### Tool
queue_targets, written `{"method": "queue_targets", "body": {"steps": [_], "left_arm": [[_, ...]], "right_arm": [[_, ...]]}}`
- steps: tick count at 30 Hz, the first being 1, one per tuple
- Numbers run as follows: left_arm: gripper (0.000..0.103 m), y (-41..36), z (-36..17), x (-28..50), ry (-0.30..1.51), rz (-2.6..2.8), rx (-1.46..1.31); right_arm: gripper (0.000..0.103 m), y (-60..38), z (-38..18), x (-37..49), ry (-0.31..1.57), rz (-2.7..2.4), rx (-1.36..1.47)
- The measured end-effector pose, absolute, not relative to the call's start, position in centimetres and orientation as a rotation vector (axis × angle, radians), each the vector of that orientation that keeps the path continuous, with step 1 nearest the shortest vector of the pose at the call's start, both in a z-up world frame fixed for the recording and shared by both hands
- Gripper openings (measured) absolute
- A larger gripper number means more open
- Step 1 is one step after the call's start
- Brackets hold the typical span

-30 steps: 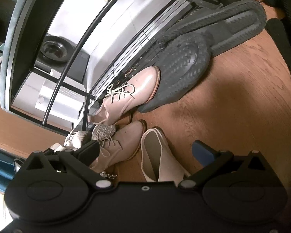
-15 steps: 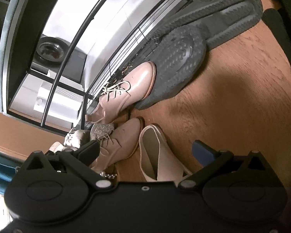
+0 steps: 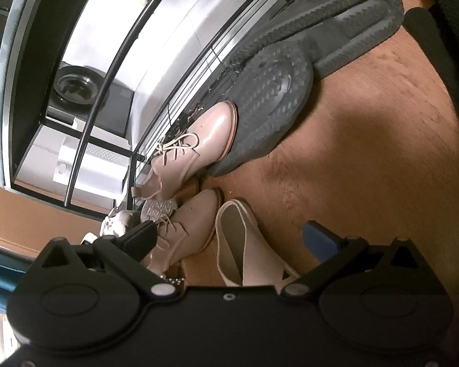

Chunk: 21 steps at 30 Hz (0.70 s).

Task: Organize scattered shoes
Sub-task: 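Lift the second mule with the left gripper and carry it toward the right gripper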

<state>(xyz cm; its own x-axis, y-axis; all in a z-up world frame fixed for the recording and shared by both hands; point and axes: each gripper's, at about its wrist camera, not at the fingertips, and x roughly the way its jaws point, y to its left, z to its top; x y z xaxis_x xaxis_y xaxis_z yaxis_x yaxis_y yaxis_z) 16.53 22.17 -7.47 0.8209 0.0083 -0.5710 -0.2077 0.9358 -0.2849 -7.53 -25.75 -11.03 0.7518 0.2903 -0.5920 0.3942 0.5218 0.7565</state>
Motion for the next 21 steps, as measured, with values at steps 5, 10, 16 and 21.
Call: {"method": "queue_targets", "body": {"steps": [5, 10, 16, 21], "left_arm": [[0.047, 21.9, -6.0, 15.6, 0.576, 0.064, -0.31], [0.044, 21.3, -4.2, 13.7, 0.527, -0.01, -0.282], [0.043, 20.6, -2.8, 11.6, 0.499, -0.06, -0.208], [0.043, 18.9, -2.9, 10.1, 0.471, -0.135, -0.13]], "right_arm": [[0.103, -25.8, -11.1, -7.8, 0.746, -0.062, 1.075], [0.103, -25.9, -11.0, -8.0, 0.724, -0.039, 1.088], [0.103, -26.4, -11.5, -8.4, 0.719, -0.042, 1.148], [0.103, -26.6, -11.1, -8.6, 0.697, -0.03, 1.152]]}}
